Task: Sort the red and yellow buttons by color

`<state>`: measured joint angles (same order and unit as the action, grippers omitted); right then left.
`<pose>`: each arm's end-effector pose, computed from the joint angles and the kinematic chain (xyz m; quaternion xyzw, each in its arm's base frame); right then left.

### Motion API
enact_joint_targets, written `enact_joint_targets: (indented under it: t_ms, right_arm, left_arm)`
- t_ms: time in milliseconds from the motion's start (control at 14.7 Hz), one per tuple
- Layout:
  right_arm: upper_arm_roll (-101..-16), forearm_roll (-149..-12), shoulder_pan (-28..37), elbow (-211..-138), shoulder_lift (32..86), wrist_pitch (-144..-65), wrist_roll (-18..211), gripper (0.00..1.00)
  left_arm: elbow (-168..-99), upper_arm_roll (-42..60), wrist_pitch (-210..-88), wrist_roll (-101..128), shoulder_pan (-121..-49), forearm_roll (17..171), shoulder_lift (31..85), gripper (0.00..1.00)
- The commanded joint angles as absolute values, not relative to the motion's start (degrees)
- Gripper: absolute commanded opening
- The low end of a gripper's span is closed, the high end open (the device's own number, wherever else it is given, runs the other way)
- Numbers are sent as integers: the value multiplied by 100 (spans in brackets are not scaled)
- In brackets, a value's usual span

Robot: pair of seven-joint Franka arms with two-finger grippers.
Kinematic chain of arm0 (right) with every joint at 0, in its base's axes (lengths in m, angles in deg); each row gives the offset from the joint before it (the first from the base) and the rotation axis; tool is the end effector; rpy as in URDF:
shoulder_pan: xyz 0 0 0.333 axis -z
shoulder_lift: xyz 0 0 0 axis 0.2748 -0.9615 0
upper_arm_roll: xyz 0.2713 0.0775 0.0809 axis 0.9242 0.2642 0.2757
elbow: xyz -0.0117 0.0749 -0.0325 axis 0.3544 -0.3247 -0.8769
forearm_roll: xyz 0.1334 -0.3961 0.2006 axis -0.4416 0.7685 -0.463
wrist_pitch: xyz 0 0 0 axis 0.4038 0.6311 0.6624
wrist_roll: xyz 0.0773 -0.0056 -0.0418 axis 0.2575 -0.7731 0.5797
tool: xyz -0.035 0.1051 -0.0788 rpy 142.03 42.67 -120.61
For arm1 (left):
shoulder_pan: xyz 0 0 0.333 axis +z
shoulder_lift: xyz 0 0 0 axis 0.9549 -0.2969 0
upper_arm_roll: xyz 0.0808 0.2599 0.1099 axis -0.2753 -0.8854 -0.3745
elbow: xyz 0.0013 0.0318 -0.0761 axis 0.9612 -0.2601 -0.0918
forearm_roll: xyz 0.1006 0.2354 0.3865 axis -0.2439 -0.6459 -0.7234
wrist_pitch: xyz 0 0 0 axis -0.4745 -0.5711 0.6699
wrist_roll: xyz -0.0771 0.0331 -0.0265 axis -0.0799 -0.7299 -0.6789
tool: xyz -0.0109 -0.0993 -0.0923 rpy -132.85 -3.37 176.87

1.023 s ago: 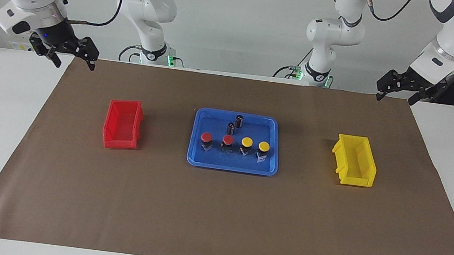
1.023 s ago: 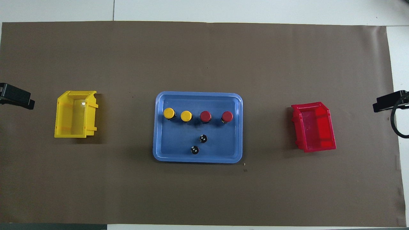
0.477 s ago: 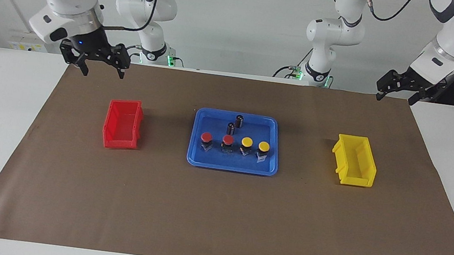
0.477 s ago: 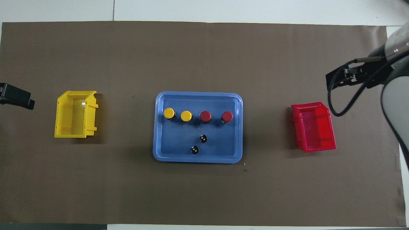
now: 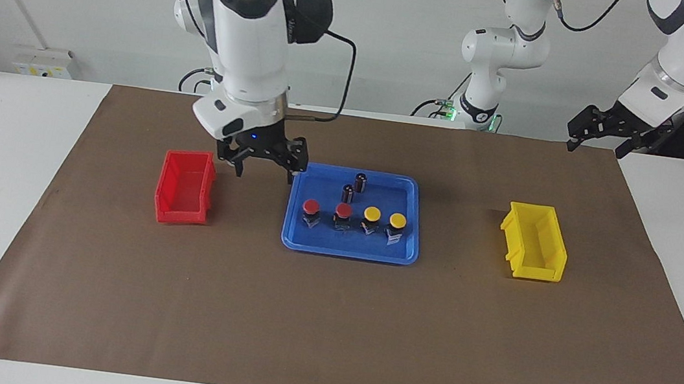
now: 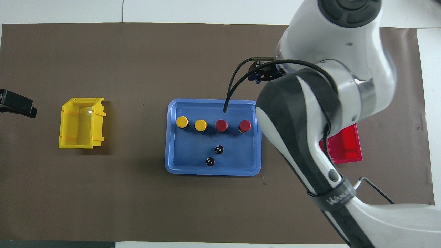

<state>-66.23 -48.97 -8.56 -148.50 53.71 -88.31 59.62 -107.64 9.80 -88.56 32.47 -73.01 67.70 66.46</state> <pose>0.6730 0.2994 0.4644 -0.9990 0.0364 -0.0249 0.0009 0.6061 -0.0444 0.6030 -0.9957 0.0698 0.0610 0.0050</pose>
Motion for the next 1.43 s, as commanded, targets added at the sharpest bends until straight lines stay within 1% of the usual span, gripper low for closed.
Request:
enact_joint_targets:
  t_ms: [0,136,205,409,614,682,886,1364]
  right_arm:
    - [-6626,-4930,-1111,-16247,5721,-9837,5585,100]
    - [-6626,-4930,-1147,-16705,5739,-10313,5576,100]
    - [-6617,-4939,-1182,-16776,5695,-10454,5558,100]
    - [-6600,-4948,-1261,-17022,5677,-10631,5558,100]
    - [-6591,-4957,-1270,-17548,5817,-11016,5567,89]
    - [-6591,-4957,-1279,-17664,5818,-11157,5567,87]
    - [-6582,-4957,-1349,-17709,5792,-11220,5558,82]
    - [-6582,-4957,-1454,-17849,5774,-11343,5558,76]
  left_arm:
    - [-10958,955,-8682,3167,-7229,6799,6836,100]
    - [-10967,946,-8681,3176,-7167,6782,6836,100]
    - [-10967,946,-8672,3176,-7054,6782,6836,100]
    - [-10976,946,-8681,3149,-7026,6782,6845,100]
    - [-11089,946,-8707,3210,-7018,6782,6897,100]
    - [-11194,946,-8751,3219,-7018,6773,6950,100]
    - [-11222,946,-8786,3193,-7018,6764,6959,100]
    - [-11265,946,-8918,2833,-7088,6694,6968,100]
